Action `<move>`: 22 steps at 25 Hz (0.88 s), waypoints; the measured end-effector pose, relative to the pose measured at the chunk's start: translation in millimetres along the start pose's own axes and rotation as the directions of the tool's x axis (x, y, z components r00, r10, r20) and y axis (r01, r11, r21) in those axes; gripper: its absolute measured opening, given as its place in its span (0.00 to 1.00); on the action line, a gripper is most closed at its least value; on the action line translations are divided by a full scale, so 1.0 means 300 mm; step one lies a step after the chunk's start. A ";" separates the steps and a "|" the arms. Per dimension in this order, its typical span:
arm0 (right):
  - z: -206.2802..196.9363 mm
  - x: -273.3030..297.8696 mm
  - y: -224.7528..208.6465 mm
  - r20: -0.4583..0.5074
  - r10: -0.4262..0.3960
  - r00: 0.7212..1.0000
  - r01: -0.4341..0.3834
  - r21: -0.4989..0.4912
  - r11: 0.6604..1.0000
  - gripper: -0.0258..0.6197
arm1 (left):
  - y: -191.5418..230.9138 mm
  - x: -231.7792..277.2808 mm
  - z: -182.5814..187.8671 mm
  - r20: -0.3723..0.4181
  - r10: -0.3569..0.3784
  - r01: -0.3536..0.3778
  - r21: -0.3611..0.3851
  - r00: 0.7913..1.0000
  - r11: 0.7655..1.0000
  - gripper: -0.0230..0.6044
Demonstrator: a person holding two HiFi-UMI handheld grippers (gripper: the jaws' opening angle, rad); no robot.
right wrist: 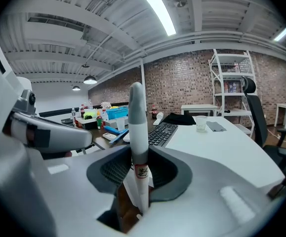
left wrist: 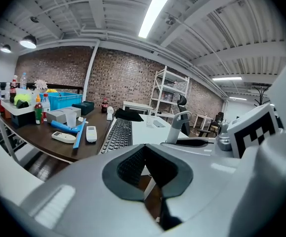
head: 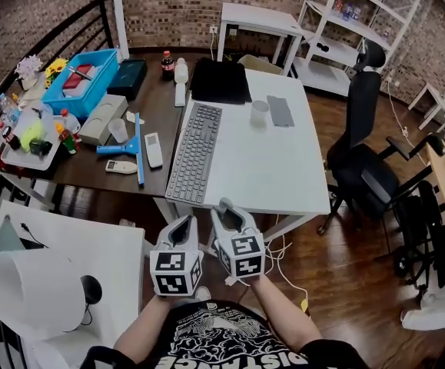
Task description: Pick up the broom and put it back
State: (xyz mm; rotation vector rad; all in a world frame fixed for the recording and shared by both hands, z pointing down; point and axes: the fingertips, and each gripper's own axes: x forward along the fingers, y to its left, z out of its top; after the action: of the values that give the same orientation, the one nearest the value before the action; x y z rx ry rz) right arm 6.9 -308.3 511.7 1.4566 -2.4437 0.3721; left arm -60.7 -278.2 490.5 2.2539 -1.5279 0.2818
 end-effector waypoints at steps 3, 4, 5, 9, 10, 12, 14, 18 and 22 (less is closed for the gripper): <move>-0.003 0.029 0.003 -0.007 -0.001 1.000 0.001 0.000 1.000 0.19 | 0.007 0.016 0.005 -0.003 -0.011 0.011 0.005 1.000 1.000 0.04; -0.005 0.039 0.006 -0.011 0.000 1.000 0.000 0.000 1.000 0.19 | 0.011 0.021 0.007 -0.004 -0.012 0.012 0.004 1.000 1.000 0.04; -0.009 0.048 0.009 -0.016 0.002 1.000 -0.002 -0.001 1.000 0.19 | 0.015 0.024 0.008 -0.004 -0.013 0.013 0.002 1.000 1.000 0.04; -0.029 0.080 0.009 -0.034 0.003 0.999 -0.003 -0.001 1.000 0.19 | 0.026 0.035 0.005 -0.008 -0.015 0.015 0.001 1.000 1.000 0.04; -0.034 0.086 0.007 -0.038 0.003 0.999 -0.003 0.001 1.000 0.19 | 0.028 0.039 0.002 -0.010 -0.015 0.015 0.000 1.000 1.000 0.04; -0.042 0.102 0.006 -0.044 0.005 0.999 -0.004 0.003 1.000 0.19 | 0.036 0.046 -0.002 -0.014 -0.015 0.015 -0.001 1.000 1.000 0.04; -0.047 0.118 0.007 -0.049 0.007 0.999 -0.006 0.004 1.000 0.19 | 0.045 0.054 -0.001 -0.019 -0.013 0.013 -0.001 1.000 1.000 0.04; -0.065 0.149 0.008 -0.069 0.009 0.998 -0.008 0.008 1.000 0.19 | 0.065 0.066 0.005 -0.022 -0.008 0.009 0.001 1.000 1.000 0.04; -0.084 0.181 0.009 -0.082 0.014 0.997 -0.013 0.010 1.000 0.19 | 0.080 0.077 0.005 -0.026 -0.006 0.006 0.000 1.000 1.000 0.04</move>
State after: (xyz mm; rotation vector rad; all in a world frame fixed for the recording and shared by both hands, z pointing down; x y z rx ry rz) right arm -17.8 -342.4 554.4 1.4011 -2.3915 0.4381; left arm -74.1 -306.0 503.2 2.2450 -1.5081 0.3082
